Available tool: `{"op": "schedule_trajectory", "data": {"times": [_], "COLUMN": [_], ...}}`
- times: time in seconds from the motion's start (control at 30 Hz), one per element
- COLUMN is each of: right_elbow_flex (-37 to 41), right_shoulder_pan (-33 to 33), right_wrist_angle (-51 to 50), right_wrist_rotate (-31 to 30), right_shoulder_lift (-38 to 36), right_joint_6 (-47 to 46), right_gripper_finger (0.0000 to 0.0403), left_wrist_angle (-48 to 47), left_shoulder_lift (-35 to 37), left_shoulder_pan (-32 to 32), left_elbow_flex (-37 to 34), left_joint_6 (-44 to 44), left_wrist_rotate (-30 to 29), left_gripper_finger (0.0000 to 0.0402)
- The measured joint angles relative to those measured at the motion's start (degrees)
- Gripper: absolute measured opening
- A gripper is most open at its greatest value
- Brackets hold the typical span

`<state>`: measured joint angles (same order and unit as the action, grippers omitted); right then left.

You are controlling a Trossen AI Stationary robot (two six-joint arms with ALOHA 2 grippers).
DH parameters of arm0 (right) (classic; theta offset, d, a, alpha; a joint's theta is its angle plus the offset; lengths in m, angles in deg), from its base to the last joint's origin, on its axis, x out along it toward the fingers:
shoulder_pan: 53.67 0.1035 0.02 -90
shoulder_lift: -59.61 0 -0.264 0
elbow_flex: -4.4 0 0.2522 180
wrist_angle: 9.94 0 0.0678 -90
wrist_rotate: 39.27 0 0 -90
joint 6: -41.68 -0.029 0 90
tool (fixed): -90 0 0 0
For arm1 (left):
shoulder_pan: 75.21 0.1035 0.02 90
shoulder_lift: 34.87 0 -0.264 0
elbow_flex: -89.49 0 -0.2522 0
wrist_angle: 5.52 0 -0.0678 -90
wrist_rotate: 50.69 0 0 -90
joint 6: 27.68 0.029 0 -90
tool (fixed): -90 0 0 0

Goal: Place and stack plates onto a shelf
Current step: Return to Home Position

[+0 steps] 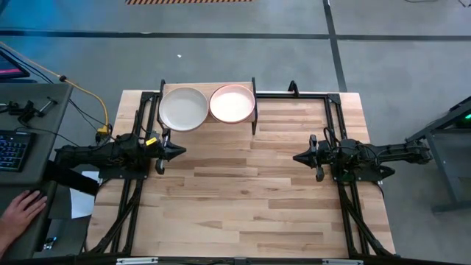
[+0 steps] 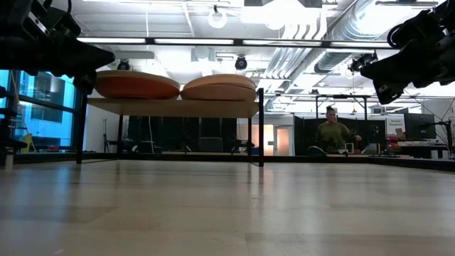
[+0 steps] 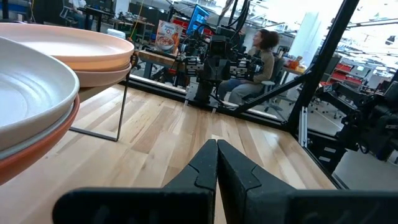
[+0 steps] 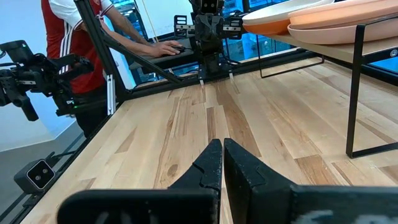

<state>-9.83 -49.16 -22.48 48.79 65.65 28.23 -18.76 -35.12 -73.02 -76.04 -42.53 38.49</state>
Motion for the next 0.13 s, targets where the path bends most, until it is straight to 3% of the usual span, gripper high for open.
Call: {"op": "schedule_trajectory", "data": {"times": [0.13], "right_elbow_flex": [0.0], "right_shoulder_pan": [0.0], "right_wrist_angle": [0.0], "right_wrist_rotate": [0.0], "right_shoulder_lift": [0.0], "right_joint_6": [0.0], "right_gripper_finger": [0.0000], "left_wrist_angle": [0.0], "left_shoulder_lift": [0.0], "left_shoulder_pan": [0.0], "left_elbow_flex": [0.0], "left_joint_6": [0.0], "left_wrist_rotate": [0.0], "left_gripper_finger": [0.0000]}}
